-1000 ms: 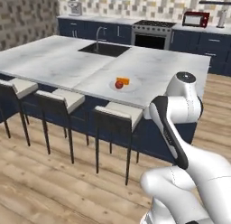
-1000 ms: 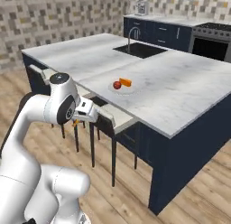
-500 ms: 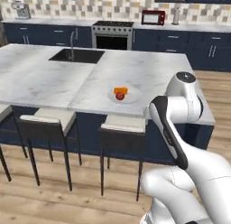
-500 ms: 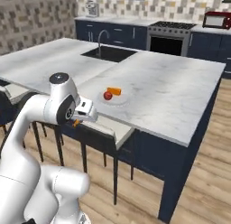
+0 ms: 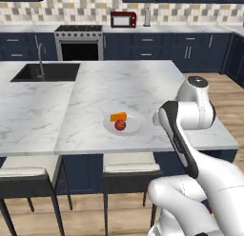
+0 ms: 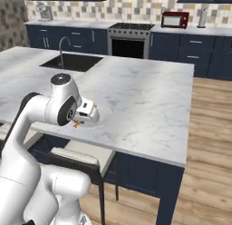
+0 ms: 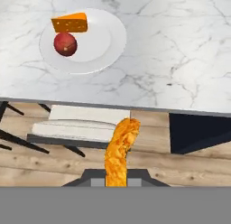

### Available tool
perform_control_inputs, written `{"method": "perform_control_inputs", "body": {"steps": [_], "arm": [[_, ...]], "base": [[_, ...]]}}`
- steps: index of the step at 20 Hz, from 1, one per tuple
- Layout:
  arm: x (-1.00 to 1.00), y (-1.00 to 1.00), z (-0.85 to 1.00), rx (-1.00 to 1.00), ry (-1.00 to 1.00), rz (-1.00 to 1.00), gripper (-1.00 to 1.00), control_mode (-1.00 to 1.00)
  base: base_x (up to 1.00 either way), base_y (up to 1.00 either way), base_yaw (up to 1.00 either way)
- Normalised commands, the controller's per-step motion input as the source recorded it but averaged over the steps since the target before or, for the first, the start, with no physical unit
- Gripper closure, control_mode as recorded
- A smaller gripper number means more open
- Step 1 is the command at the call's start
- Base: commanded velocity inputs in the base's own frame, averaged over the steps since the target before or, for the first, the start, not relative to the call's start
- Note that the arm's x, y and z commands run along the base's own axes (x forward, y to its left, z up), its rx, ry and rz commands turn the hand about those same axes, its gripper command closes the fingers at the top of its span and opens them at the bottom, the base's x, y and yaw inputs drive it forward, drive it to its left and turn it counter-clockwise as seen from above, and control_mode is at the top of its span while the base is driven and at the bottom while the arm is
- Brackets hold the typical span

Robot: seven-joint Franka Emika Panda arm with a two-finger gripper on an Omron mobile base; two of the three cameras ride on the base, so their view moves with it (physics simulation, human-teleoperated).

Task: Take the cheese, shrimp, and onion from the fridge and place them on the plate on the dining counter to create an appetizer plate.

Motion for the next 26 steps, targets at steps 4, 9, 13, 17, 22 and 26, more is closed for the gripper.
{"method": "perform_control_inputs", "body": {"steps": [4,9,13,17,22,26], "arm": [[0.16,0.1,0.0,0.0,0.0,-0.07,1.0,-1.0],[0.84,0.37,-0.06,0.0,0.03,-0.21,1.0,-1.0],[0.84,0.31,-0.32,0.0,0.09,-0.17,1.0,-1.0],[0.84,0.0,-0.5,0.03,0.09,-0.13,1.0,-1.0],[0.74,0.0,-0.53,0.05,0.09,-0.06,1.0,-1.0],[0.48,-0.01,-0.59,0.06,0.04,0.0,1.0,-1.0]], "base": [[0.56,0.36,-0.25],[0.0,0.0,0.0],[0.0,0.0,0.0],[0.0,0.0,0.0],[0.0,0.0,0.0],[0.0,0.0,0.0]]}}
